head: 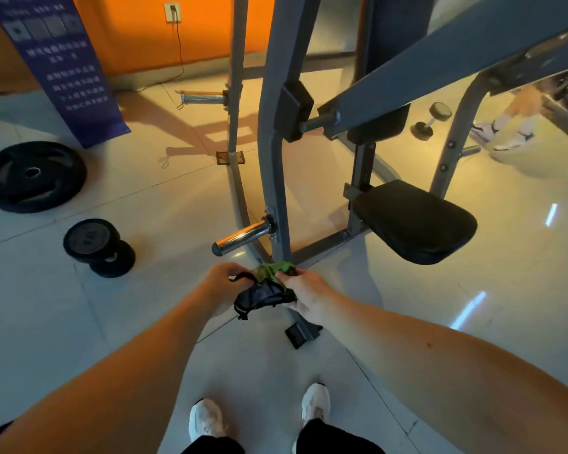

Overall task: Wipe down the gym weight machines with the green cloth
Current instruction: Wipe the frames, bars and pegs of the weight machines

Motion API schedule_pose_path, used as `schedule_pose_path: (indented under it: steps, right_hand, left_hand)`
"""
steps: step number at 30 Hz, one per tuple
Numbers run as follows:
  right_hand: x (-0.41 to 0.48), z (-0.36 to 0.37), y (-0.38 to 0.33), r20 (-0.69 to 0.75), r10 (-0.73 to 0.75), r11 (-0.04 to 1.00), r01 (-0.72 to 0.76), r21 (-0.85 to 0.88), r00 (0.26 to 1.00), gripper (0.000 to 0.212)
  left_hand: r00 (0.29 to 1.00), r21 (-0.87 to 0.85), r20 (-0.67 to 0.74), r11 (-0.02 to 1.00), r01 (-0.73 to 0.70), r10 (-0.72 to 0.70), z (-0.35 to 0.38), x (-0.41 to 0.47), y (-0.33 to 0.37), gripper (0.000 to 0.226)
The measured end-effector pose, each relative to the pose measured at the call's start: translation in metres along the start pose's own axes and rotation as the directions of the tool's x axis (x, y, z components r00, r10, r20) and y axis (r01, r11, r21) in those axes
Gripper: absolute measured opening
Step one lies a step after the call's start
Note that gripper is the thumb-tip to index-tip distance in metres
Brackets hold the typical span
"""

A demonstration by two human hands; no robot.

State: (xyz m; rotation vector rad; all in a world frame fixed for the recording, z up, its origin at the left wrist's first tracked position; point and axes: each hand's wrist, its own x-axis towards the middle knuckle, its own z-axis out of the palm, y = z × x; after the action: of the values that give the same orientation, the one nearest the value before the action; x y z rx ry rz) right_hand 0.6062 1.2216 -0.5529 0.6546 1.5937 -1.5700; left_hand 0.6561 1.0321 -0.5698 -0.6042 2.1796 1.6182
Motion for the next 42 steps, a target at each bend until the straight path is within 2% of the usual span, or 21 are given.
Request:
schedule_pose_path:
  steps: [1, 7, 12, 13, 15, 17, 20, 23, 26, 28, 30, 33, 35, 38, 41, 42]
  right_hand:
    - [-0.014, 0.005, -0.007, -0.008, 0.000, 1.000, 0.000, 0.011, 1.000, 0.040]
    - [-0.094, 0.029, -0.049, -0.023, -0.026, 0.990, 0.029, 0.134, 0.999, 0.035]
    - [-0.148, 0.038, -0.089, -0.038, -0.102, 0.960, 0.108, 0.259, 0.994, 0.030]
    - [-0.159, 0.037, -0.097, -0.036, -0.118, 0.948, 0.123, 0.293, 0.992, 0.030]
    - [-0.180, 0.031, -0.111, -0.017, -0.169, 0.929, 0.165, 0.330, 0.985, 0.035]
    - [-0.202, 0.022, -0.127, -0.003, -0.220, 0.934, 0.211, 0.288, 0.976, 0.028]
    - [-0.228, 0.004, -0.148, 0.008, -0.292, 0.935, 0.284, 0.215, 0.956, 0.021]
    - [-0.253, -0.017, -0.164, -0.028, -0.335, 0.918, 0.333, 0.215, 0.942, 0.028]
    - [-0.281, -0.041, -0.176, -0.055, -0.396, 0.902, 0.399, 0.162, 0.917, 0.035]
    - [-0.300, -0.055, -0.184, -0.069, -0.437, 0.880, 0.442, 0.173, 0.897, 0.048]
    - [-0.321, -0.067, -0.192, -0.069, -0.483, 0.854, 0.487, 0.182, 0.873, 0.054]
    - [-0.339, -0.081, -0.207, -0.092, -0.519, 0.837, 0.527, 0.150, 0.850, 0.047]
    - [-0.347, -0.087, -0.217, -0.134, -0.549, 0.815, 0.564, 0.136, 0.825, 0.055]
    - [-0.359, -0.091, -0.232, -0.216, -0.590, 0.780, 0.619, 0.096, 0.778, 0.067]
    - [-0.370, -0.096, -0.246, -0.316, -0.602, 0.742, 0.660, 0.117, 0.733, 0.091]
    - [-0.378, -0.097, -0.250, -0.338, -0.608, 0.723, 0.677, 0.140, 0.719, 0.085]
  left_hand:
    - [1.000, -0.001, -0.003, 1.000, 0.004, -0.004, -0.006, -0.008, 0.010, 0.005]
    - [1.000, -0.059, -0.028, 0.998, 0.012, -0.014, -0.040, -0.054, 0.080, 0.038]
    - [1.000, 0.014, 0.006, 1.000, -0.004, 0.004, -0.058, -0.092, 0.155, 0.005]
    - [1.000, 0.035, 0.024, 0.999, -0.014, 0.013, -0.060, -0.099, 0.167, 0.010]
    - [0.995, 0.127, 0.080, 0.990, -0.062, 0.052, -0.062, -0.111, 0.188, 0.034]
    - [0.988, 0.216, 0.105, 0.967, -0.135, 0.114, -0.060, -0.124, 0.210, 0.042]
    - [0.970, 0.238, 0.069, 0.941, -0.242, 0.232, -0.053, -0.138, 0.242, 0.035]
    - [0.950, 0.233, 0.069, 0.921, -0.311, 0.303, -0.042, -0.155, 0.275, 0.021]
    - [0.933, 0.254, 0.084, 0.897, -0.361, 0.351, -0.028, -0.168, 0.306, 0.021]
    - [0.916, 0.252, 0.083, 0.880, -0.401, 0.394, -0.020, -0.179, 0.328, 0.015]
    - [0.903, 0.202, 0.081, 0.880, -0.430, 0.422, -0.014, -0.186, 0.352, 0.015]
    - [0.900, 0.052, 0.051, 0.899, -0.435, 0.433, -0.009, -0.193, 0.387, 0.018]
    - [0.905, -0.068, 0.039, 0.905, -0.421, 0.424, -0.007, -0.191, 0.411, 0.023]
    - [0.891, -0.125, 0.068, 0.890, -0.438, 0.448, -0.001, -0.188, 0.446, 0.017]
    - [0.890, -0.189, 0.127, 0.891, -0.412, 0.439, 0.004, -0.186, 0.477, 0.021]
    - [0.875, -0.211, 0.186, 0.888, -0.408, 0.446, 0.005, -0.187, 0.486, 0.020]
